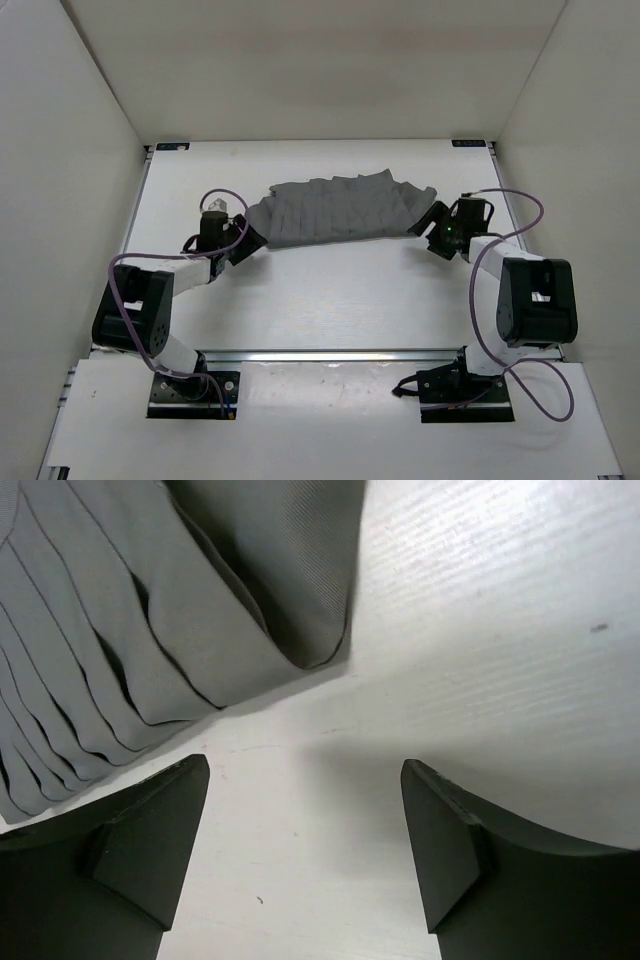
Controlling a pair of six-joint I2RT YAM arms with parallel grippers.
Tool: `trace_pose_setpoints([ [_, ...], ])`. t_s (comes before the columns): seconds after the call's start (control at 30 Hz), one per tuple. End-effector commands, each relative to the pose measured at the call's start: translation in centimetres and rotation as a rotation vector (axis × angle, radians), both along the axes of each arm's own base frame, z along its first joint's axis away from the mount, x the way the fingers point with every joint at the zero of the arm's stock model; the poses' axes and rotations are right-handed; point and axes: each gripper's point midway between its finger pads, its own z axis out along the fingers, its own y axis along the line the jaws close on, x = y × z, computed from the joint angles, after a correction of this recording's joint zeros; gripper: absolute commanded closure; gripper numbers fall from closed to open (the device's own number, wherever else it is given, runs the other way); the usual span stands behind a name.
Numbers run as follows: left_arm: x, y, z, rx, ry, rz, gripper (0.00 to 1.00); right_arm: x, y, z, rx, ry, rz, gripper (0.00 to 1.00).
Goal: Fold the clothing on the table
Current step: Fold the skirt
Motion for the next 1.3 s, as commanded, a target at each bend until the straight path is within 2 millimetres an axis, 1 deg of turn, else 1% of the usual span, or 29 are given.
trace_pose_setpoints([
  [0.0,1.9,-1.6,2.4,-0.090,-0.116,0.030,0.34,2.4,0.2,2.8,0.056,-0.156,-0.072,0.24],
  [0.13,2.3,-2.0,1.5,-0.097,-0.111,0.074,0.32,2.4,1.3,1.2,0.120,-0.120,-0.053,0.23],
  [0.2,2.6,-2.8,1.5,-0.102,-0.118,0.061,0.30,2.5,1.6,0.4,0.135,-0.108,-0.053,0.22],
  [0.23,2.4,-3.1,0.6,-0.107,-0.087,0.049,0.29,2.8,1.6,0.2,0.147,-0.105,-0.066,0.22],
  [0.27,3.0,-3.5,0.9,-0.111,-0.091,0.037,0.30,3.0,1.5,-0.2,0.153,-0.104,-0.079,0.22],
  [0.33,3.1,-3.9,0.0,-0.106,-0.063,0.026,0.31,3.6,1.6,-0.6,0.176,-0.097,-0.084,0.22],
  [0.4,3.3,-4.0,-0.4,-0.099,-0.059,0.031,0.39,4.1,1.9,-1.1,0.192,-0.081,-0.078,0.23],
  [0.43,3.4,-4.0,-0.5,-0.093,-0.062,0.040,0.48,4.8,2.1,-0.6,0.202,-0.096,-0.077,0.24],
  [0.47,3.5,-3.9,-0.5,-0.098,-0.062,0.044,0.64,4.9,2.2,-1.4,0.203,-0.076,-0.078,0.26],
  [0.5,3.6,-3.7,-0.5,-0.100,-0.065,0.050,0.76,5.4,2.0,-1.4,0.210,-0.076,-0.091,0.30],
  [0.53,3.5,-3.7,-0.9,-0.097,-0.056,0.052,0.92,5.5,2.0,-1.6,0.207,-0.072,-0.091,0.38],
  [0.57,3.7,-3.7,-0.7,-0.103,-0.062,0.053,1.00,6.4,1.8,-1.4,0.218,-0.085,-0.101,0.53],
  [0.6,3.5,-3.7,-1.0,-0.101,-0.052,0.046,1.00,6.6,2.2,-1.3,0.237,-0.093,-0.083,0.77],
  [0.67,3.3,-3.8,-1.0,-0.107,-0.046,0.034,1.00,6.6,2.1,-1.1,0.271,-0.097,-0.066,1.00],
  [0.7,3.3,-3.7,-0.6,-0.112,-0.058,0.028,1.00,6.4,2.2,-0.9,0.275,-0.099,-0.056,1.00],
  [0.73,3.0,-4.2,-0.6,-0.111,-0.057,0.008,1.00,6.4,1.6,0.2,0.270,-0.127,-0.060,1.00],
  [0.77,2.8,-4.2,-0.2,-0.103,-0.063,0.000,1.00,5.8,0.9,-0.1,0.256,-0.122,-0.070,1.00],
  [0.8,2.4,-4.4,-0.4,-0.095,-0.054,-0.018,1.00,5.8,0.1,1.2,0.242,-0.161,-0.079,1.00],
  [0.87,1.2,-6.1,0.0,-0.085,-0.059,-0.071,1.00,5.0,-0.7,2.9,0.217,-0.201,-0.069,1.00],
  [0.9,0.8,-6.6,0.0,-0.078,-0.061,-0.087,1.00,4.8,-0.8,3.1,0.196,-0.215,-0.039,0.99],
  [0.93,0.4,-7.0,0.2,-0.079,-0.067,-0.094,1.00,4.7,-0.4,4.4,0.181,-0.250,0.021,1.00],
  [1.0,-0.4,-7.6,-0.3,-0.069,-0.062,-0.106,1.00,5.9,1.7,7.7,0.161,-0.307,0.145,1.00],
  [1.03,-0.8,-7.7,-0.7,-0.074,-0.054,-0.104,1.00,5.7,3.8,8.0,0.152,-0.307,0.235,1.00],
  [1.07,-0.9,-7.8,-0.8,-0.077,-0.058,-0.108,1.00,6.7,4.8,9.7,0.149,-0.341,0.277,1.00],
  [1.1,-1.2,-7.6,-1.1,-0.091,-0.048,-0.095,1.00,7.3,7.2,11.9,0.136,-0.386,0.357,1.00],
  [1.13,-1.7,-7.6,-1.6,-0.091,-0.034,-0.094,1.00,7.2,9.0,11.9,0.146,-0.381,0.424,0.99],
  [1.2,-1.9,-7.4,-2.0,-0.090,-0.028,-0.090,1.00,7.0,15.4,14.2,0.171,-0.419,0.602,1.00],
  [1.23,-2.2,-7.5,-2.2,-0.090,-0.026,-0.093,1.00,6.3,18.9,15.9,0.175,-0.448,0.691,1.00],
  [1.27,-2.4,-7.4,-2.3,-0.091,-0.024,-0.091,1.00,4.8,21.9,14.6,0.179,-0.409,0.778,1.00],
])
